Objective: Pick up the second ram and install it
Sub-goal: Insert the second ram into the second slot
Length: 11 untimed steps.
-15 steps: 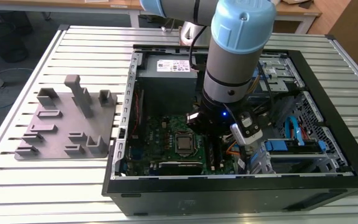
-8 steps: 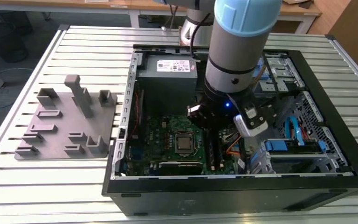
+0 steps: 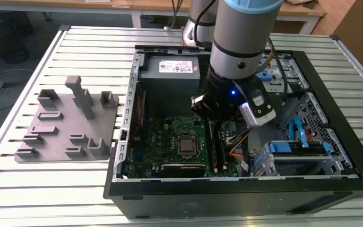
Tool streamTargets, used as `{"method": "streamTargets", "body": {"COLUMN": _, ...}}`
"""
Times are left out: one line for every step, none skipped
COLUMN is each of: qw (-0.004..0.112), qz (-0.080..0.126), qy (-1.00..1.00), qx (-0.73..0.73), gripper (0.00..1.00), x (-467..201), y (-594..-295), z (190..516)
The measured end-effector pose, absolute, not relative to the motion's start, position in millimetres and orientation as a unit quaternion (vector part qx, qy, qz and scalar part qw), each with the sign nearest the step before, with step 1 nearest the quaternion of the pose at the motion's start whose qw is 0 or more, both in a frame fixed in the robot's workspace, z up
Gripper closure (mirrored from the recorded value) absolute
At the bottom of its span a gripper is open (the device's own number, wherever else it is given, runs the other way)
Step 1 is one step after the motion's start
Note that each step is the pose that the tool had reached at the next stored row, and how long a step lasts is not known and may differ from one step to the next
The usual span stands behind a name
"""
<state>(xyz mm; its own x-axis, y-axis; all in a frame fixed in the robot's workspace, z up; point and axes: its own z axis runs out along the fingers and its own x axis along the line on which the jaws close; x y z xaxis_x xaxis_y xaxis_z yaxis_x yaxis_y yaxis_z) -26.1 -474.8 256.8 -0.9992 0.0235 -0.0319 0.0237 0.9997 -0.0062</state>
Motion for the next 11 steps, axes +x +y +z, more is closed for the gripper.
{"method": "streamTargets", "body": {"qw": 0.016, "qz": -0.003, "qy": 1.000, "qx": 0.012, "gripper": 0.89, "x": -26.1, "y": -474.8, "z": 256.9}}
{"method": "streamTargets", "body": {"qw": 0.016, "qz": -0.003, "qy": 1.000, "qx": 0.012, "gripper": 0.89, "x": -26.1, "y": -474.9, "z": 257.1}}
{"method": "streamTargets", "body": {"qw": 0.016, "qz": -0.003, "qy": 1.000, "qx": 0.012, "gripper": 0.89, "x": -26.1, "y": -474.9, "z": 257.3}}
{"method": "streamTargets", "body": {"qw": 0.016, "qz": -0.003, "qy": 1.000, "qx": 0.012, "gripper": 0.89, "x": -26.1, "y": -474.9, "z": 257.4}}
{"method": "streamTargets", "body": {"qw": 0.016, "qz": -0.003, "qy": 1.000, "qx": 0.012, "gripper": 0.89, "x": -26.1, "y": -474.9, "z": 257.5}}
{"method": "streamTargets", "body": {"qw": 0.016, "qz": -0.003, "qy": 1.000, "qx": 0.012, "gripper": 0.89, "x": -26.1, "y": -474.9, "z": 257.6}}
{"method": "streamTargets", "body": {"qw": 0.016, "qz": -0.003, "qy": 1.000, "qx": 0.012, "gripper": 0.89, "x": -26.2, "y": -474.9, "z": 257.8}}
{"method": "streamTargets", "body": {"qw": 0.016, "qz": -0.003, "qy": 1.000, "qx": 0.012, "gripper": 0.89, "x": -26.1, "y": -474.9, "z": 257.9}}
{"method": "streamTargets", "body": {"qw": 0.016, "qz": -0.003, "qy": 1.000, "qx": 0.012, "gripper": 0.89, "x": -26.1, "y": -474.9, "z": 258.0}}
{"method": "streamTargets", "body": {"qw": 0.016, "qz": -0.003, "qy": 1.000, "qx": 0.012, "gripper": 0.89, "x": -26.1, "y": -474.9, "z": 258.1}}
{"method": "streamTargets", "body": {"qw": 0.016, "qz": -0.003, "qy": 1.000, "qx": 0.012, "gripper": 0.89, "x": -26.1, "y": -474.9, "z": 258.3}}
